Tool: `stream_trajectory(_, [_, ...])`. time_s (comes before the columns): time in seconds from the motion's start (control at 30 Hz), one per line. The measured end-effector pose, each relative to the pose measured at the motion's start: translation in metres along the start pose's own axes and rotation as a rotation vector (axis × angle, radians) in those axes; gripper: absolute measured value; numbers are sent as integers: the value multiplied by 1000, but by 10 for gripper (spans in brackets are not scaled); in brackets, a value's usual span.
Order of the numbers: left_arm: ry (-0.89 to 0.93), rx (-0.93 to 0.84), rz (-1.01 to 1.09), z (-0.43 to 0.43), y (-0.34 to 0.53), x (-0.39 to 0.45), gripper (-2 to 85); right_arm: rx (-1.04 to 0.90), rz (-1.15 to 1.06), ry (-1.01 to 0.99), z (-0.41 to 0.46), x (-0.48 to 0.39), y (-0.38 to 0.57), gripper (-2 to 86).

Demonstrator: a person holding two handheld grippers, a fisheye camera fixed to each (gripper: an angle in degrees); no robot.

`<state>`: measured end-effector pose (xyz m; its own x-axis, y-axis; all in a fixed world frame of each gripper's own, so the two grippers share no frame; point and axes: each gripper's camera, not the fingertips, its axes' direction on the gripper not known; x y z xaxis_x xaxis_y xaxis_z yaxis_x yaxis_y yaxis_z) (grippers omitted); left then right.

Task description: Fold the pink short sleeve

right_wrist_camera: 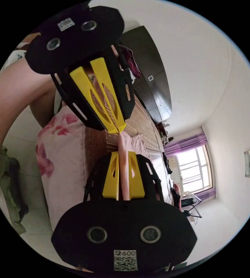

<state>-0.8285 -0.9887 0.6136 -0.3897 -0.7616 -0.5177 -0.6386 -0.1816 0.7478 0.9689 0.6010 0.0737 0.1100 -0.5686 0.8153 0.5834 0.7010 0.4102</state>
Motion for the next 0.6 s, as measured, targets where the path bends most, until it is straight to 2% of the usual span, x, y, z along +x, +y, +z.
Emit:
stream_trajectory(0.13, [59, -42, -24, 6, 18, 7, 86, -3, 39, -76, 25, -23, 17, -6])
stream_trajectory(0.27, [-30, -12, 46, 7, 18, 23, 107, 1, 34, -61, 43, -50, 25, -8])
stream_trajectory(0.37, [-79, 70, 113, 12, 10, 30, 91, 2, 66, -88, 54, -65, 28, -8])
stream_trajectory(0.5, [-6, 36, 225, 37, 1, 39, 48, 36, 108, -106, 58, -79, 26, -8])
stream_trajectory(0.6, [-51, 64, 217, 46, 1, 38, 31, 9, 55, -67, 68, -105, 18, -8])
